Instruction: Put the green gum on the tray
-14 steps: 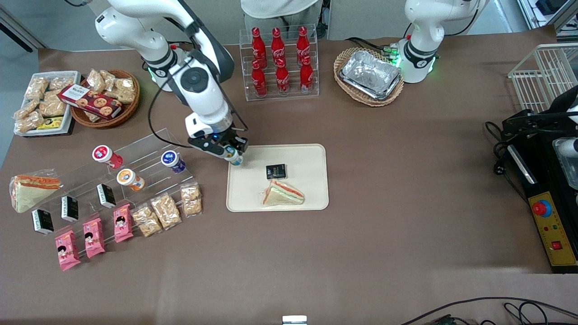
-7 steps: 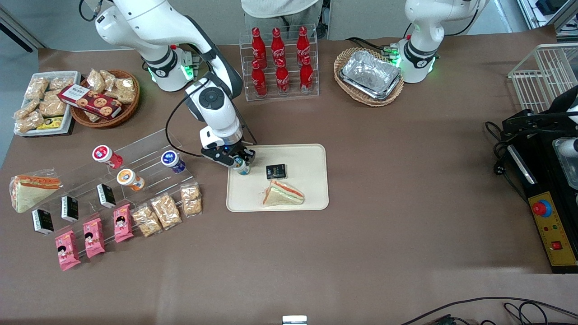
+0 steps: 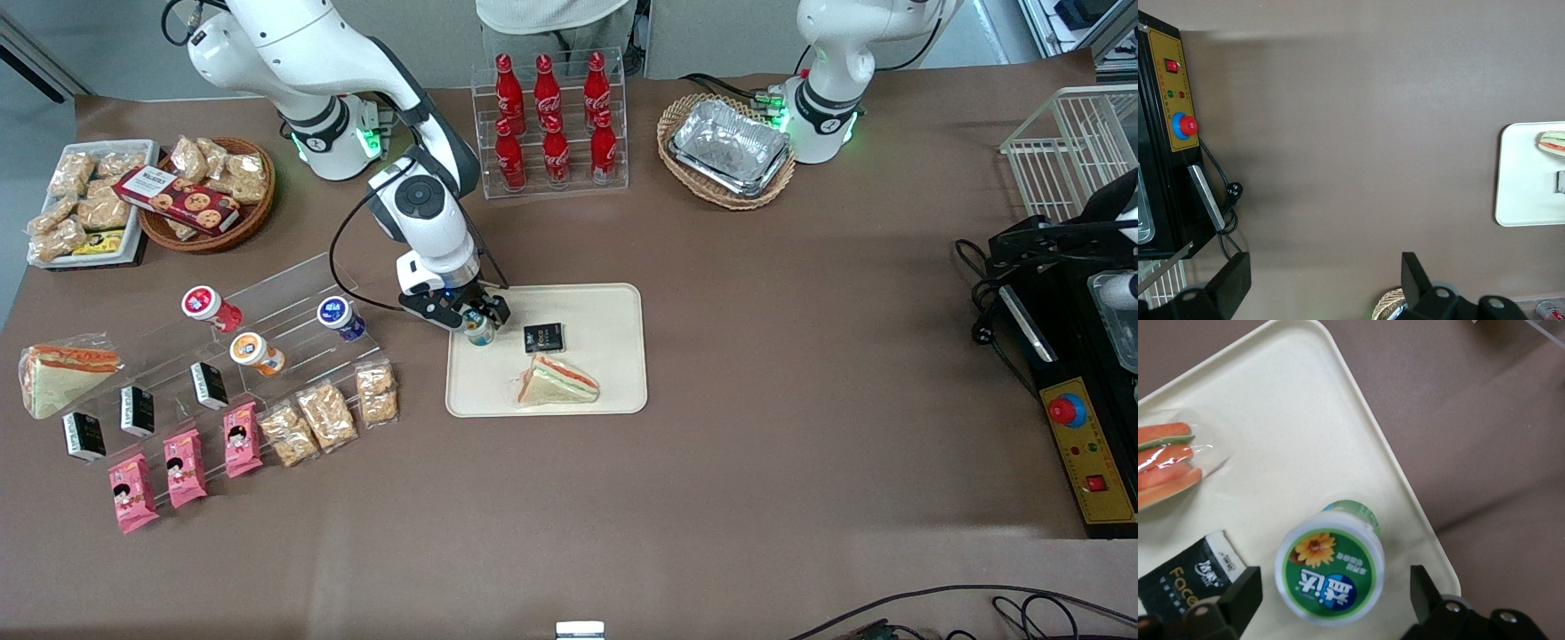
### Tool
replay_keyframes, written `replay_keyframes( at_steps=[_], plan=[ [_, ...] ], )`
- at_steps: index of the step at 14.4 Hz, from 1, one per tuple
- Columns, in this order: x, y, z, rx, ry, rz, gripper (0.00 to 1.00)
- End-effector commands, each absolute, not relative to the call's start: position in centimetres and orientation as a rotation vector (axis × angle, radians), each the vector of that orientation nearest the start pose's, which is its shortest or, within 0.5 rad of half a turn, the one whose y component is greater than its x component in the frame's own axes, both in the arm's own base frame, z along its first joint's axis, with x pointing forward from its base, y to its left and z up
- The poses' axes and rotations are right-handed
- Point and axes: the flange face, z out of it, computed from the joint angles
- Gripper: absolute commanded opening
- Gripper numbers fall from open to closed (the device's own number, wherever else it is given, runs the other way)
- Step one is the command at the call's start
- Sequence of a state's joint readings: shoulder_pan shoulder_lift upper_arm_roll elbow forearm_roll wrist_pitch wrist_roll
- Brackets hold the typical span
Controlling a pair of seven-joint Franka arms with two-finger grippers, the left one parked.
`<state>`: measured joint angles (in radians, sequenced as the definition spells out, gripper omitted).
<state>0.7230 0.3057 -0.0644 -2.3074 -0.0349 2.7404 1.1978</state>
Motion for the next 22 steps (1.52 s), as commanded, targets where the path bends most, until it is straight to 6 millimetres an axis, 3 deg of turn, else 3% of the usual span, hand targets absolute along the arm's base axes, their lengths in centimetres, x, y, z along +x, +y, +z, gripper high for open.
replay_keyframes(
  at_steps=[1, 5, 8, 13, 15, 19, 22],
  plan=[
    [43.2, 32.9, 23.6, -2.942, 0.752, -0.206, 1.00],
    [45.7, 31.3, 29.8, -2.999, 0.693, -0.191, 1.00],
    [48.3, 29.1, 37.5, -3.074, 0.602, -0.126, 1.00],
    [51.5, 27.3, 50.9, -3.163, 0.416, -0.028, 1.00],
    [52.8, 25.1, 55.1, -3.172, 0.336, -0.031, 1.00],
    [54.2, 18.5, 60.2, -3.163, 0.194, -0.087, 1.00],
    [55.2, 13.9, 61.2, -3.159, 0.155, -0.121, 1.00]
  ],
)
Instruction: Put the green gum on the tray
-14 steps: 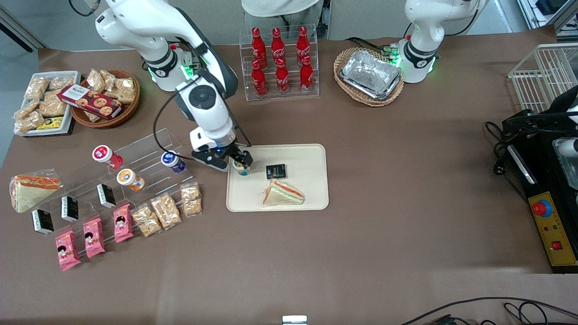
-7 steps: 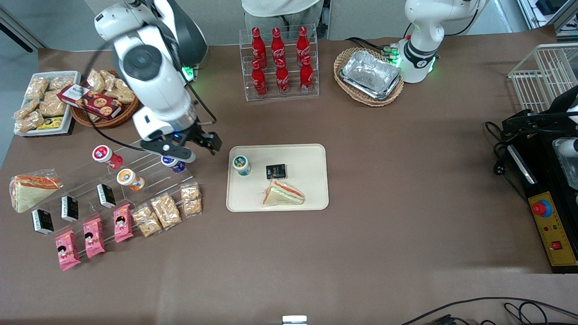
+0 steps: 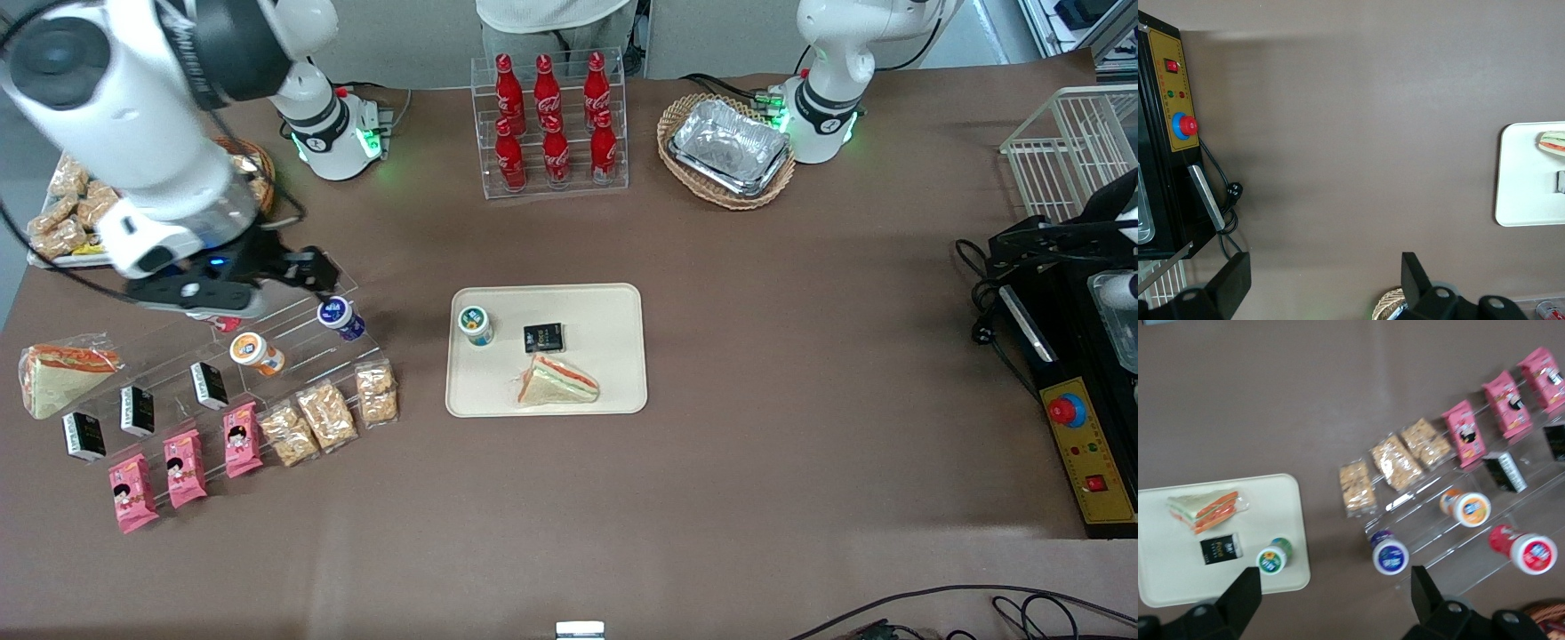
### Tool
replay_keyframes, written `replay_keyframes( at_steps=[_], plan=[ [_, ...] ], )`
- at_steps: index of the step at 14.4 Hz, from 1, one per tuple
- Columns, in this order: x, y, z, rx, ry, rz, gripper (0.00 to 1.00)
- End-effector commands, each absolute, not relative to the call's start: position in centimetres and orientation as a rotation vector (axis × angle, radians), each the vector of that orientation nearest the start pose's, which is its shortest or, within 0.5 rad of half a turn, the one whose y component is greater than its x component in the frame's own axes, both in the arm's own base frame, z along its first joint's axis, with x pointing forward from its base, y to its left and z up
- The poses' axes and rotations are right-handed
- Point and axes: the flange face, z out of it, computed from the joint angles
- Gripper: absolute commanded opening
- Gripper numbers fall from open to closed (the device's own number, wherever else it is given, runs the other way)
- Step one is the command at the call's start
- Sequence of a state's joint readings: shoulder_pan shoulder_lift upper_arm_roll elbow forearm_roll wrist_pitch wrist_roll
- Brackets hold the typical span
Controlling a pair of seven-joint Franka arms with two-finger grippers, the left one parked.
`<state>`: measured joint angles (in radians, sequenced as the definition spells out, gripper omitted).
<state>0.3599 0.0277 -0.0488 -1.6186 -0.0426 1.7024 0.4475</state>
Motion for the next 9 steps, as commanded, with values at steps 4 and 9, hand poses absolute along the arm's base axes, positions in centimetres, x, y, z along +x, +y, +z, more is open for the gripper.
replay_keyframes(
  at_steps=[4, 9],
  plan=[
    [56.9, 5.8, 61.2, -3.172, 0.026, -0.119, 1.00],
    [57.4, -2.1, 61.0, -3.112, 0.015, -0.109, 1.00]
  ],
)
